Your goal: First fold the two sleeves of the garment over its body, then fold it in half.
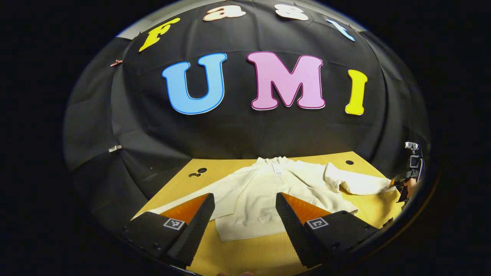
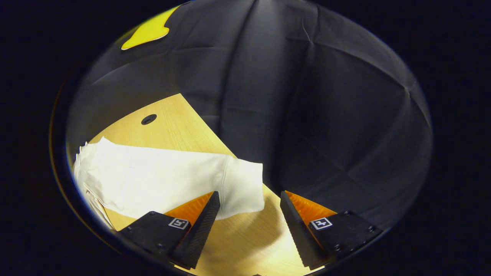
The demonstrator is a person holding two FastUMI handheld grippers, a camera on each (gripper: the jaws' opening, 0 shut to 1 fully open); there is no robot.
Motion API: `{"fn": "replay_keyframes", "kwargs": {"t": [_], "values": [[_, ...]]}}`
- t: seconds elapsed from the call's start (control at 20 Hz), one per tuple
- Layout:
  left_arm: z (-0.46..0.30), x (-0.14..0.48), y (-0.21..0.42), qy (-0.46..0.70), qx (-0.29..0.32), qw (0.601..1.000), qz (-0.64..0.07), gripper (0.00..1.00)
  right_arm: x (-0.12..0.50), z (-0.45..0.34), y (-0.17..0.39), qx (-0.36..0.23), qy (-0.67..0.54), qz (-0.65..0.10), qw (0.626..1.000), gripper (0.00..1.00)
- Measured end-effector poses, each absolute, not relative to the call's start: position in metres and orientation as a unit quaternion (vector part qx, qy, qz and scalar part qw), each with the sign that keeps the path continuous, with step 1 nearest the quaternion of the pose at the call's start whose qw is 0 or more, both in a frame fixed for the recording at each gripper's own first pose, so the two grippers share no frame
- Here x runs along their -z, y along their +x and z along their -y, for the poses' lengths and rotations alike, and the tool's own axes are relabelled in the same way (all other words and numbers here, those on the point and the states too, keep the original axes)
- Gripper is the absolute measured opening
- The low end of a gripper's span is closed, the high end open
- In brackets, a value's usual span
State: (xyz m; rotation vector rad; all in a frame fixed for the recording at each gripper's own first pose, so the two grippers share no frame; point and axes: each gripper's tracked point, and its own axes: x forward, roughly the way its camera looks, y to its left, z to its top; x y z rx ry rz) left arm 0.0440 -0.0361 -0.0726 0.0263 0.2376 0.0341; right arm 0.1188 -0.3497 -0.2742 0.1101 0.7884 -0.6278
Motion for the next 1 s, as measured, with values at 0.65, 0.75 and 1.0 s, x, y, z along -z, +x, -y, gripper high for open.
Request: {"fn": "replay_keyframes", "kwargs": {"t": [0.65, 0.75, 1.0], "values": [[0.051, 0.072, 0.05, 0.012, -0.006, 0.993, -0.121, 0.99, 0.283, 0.335, 0.124, 0.271, 0.11, -0.387, 0.875, 0.77], [0.049, 0.076, 0.05, 0.006, -0.012, 0.992, -0.124, 0.99, 0.285, 0.329, 0.131, 0.258, 0.102, -0.391, 0.878, 0.6], [0.04, 0.079, 0.048, 0.005, -0.028, 0.991, -0.127, 0.99, 0.285, 0.316, 0.135, 0.23, 0.074, -0.397, 0.885, 0.22]]}}
